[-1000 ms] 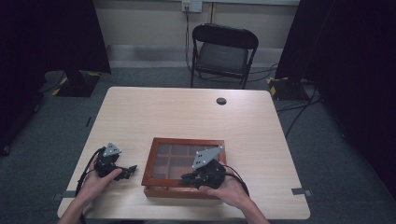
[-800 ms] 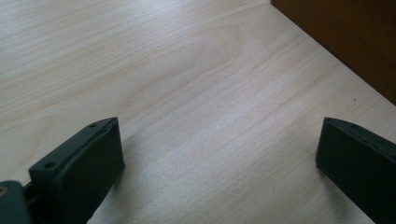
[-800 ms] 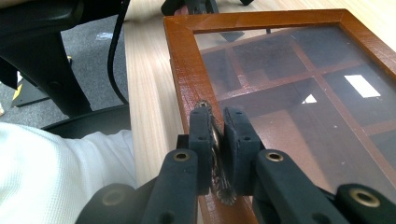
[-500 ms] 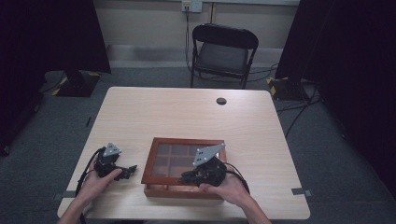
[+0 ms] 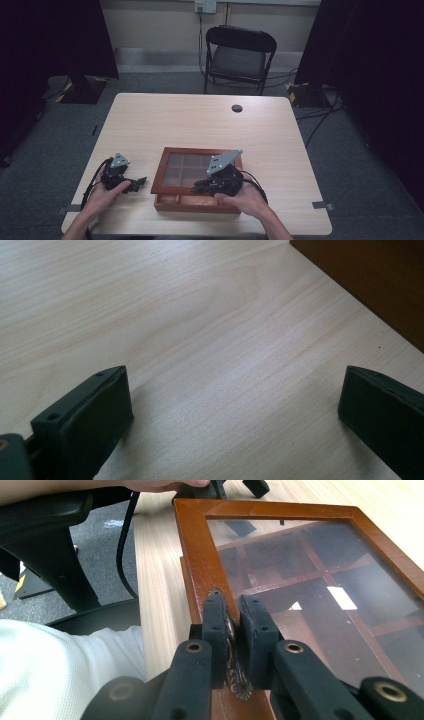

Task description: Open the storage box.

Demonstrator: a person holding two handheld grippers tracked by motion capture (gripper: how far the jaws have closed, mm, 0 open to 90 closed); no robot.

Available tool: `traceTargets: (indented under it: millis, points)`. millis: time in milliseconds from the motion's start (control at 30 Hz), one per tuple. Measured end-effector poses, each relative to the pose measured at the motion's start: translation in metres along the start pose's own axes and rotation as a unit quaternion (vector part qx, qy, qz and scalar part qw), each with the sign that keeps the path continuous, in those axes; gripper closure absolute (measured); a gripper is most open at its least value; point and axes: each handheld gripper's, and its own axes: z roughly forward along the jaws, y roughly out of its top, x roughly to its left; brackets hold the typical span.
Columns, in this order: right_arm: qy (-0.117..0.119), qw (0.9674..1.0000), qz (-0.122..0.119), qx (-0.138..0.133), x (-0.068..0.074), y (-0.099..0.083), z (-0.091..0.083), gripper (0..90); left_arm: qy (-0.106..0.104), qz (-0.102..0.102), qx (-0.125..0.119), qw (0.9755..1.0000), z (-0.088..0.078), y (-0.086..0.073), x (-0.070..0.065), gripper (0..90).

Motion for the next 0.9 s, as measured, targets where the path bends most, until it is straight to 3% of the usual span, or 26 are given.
traceTargets:
  millis: [900]
  points:
    - [-0.01, 0.9998, -0.01, -0.011, -0.007, 0.019, -0.015, 82.7, 0.0, 0.0, 0.0, 1.0, 0.0, 0.0, 0.0, 0.1]
